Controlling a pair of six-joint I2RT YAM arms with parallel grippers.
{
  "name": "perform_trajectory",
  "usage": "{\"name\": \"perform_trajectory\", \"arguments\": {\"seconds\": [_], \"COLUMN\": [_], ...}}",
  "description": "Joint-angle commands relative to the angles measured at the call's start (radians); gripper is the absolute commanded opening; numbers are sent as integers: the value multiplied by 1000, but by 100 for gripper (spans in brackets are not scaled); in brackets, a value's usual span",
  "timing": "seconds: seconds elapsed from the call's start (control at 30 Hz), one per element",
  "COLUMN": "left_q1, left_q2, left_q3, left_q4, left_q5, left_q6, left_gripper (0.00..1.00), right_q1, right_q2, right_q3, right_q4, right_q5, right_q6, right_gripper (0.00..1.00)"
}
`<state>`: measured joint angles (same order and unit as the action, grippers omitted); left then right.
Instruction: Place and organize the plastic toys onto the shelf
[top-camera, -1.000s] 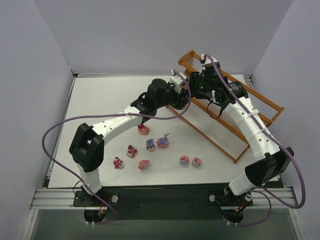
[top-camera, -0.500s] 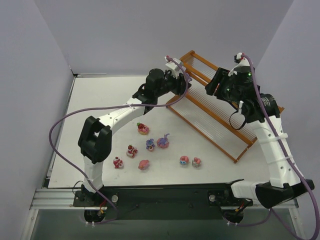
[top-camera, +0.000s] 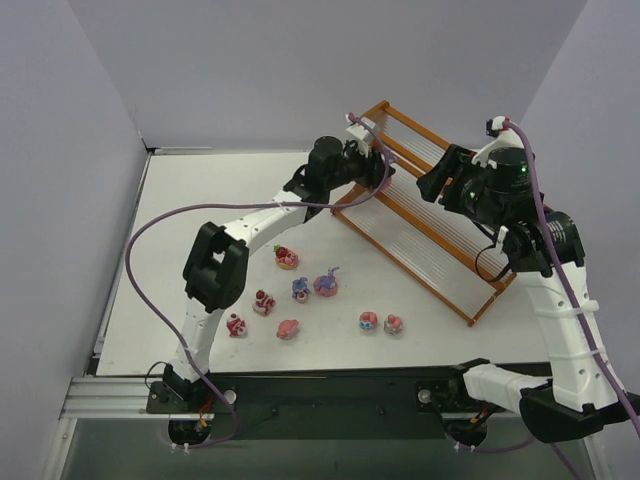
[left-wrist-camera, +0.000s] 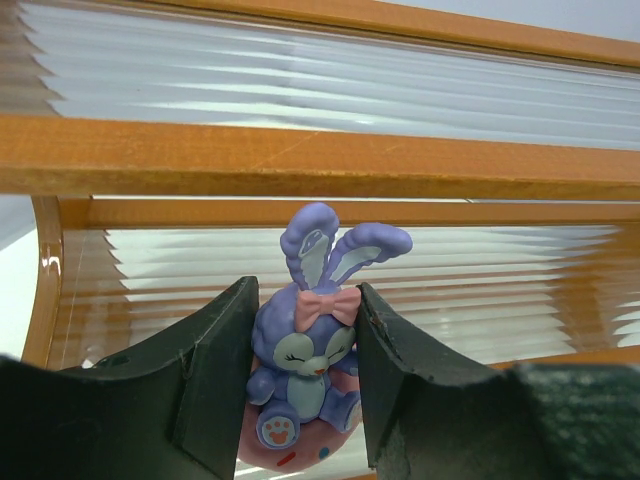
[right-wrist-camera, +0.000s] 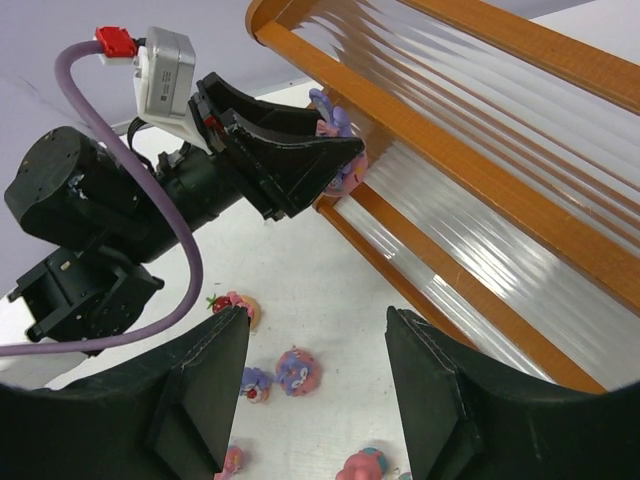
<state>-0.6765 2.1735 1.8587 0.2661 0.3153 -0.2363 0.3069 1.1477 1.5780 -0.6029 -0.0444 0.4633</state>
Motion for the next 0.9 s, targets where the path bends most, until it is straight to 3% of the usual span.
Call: {"name": "perform_trajectory", "arguments": {"seconds": [0.0,0.87], "left_q1": [-12,8], "left_q2": [23,152], "left_q3": [105,204], "left_q4": [41,33], "left_q5": [8,-9], "left_q6": [52,92], "left_gripper": [0,0], "right_q1": [-9,-9], "right_q2": [-42,-109], "right_q3": [-12,-75], "right_q4": [-12,-21], "right_q5": [-15,-38], "right_q6": [-12,18], "right_gripper": [57,58]}}
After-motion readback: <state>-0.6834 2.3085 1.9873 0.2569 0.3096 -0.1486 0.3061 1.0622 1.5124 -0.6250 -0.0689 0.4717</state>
